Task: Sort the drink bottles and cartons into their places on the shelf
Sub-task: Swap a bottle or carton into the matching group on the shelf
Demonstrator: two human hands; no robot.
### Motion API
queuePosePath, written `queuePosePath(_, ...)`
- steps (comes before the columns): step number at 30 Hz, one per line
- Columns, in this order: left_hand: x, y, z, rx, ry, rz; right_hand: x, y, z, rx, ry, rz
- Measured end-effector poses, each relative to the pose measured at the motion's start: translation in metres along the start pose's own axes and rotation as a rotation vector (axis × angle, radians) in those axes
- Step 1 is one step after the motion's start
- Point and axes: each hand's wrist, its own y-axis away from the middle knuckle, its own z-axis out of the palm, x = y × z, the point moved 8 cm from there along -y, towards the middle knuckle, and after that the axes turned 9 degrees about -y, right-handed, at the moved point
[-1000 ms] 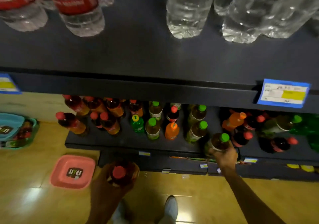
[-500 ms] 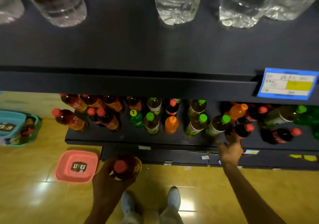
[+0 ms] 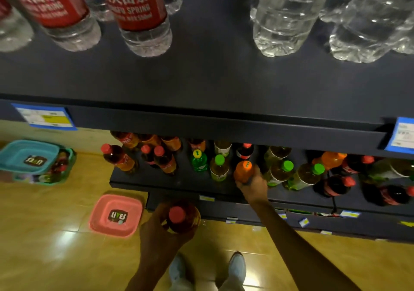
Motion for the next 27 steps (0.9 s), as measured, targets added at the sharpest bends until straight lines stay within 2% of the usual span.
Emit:
queuePosePath(9, -0.023, 0.004, -0.002, 0.021, 0.013, -0.049, 0.012, -0.003, -0.005, 0.137, -0.027, 0.043)
queuePosePath(16, -0.028, 0.001, -0.006, 0.012, 0.021, -0.036, 0.026, 0.032, -0.007, 0.143, -0.031, -0.008)
queuePosePath(27, -0.025, -0.007, -0.013, 0.027, -0.011, -0.018, 0.017, 0.024, -0.007, 0.089, -0.038, -0.02)
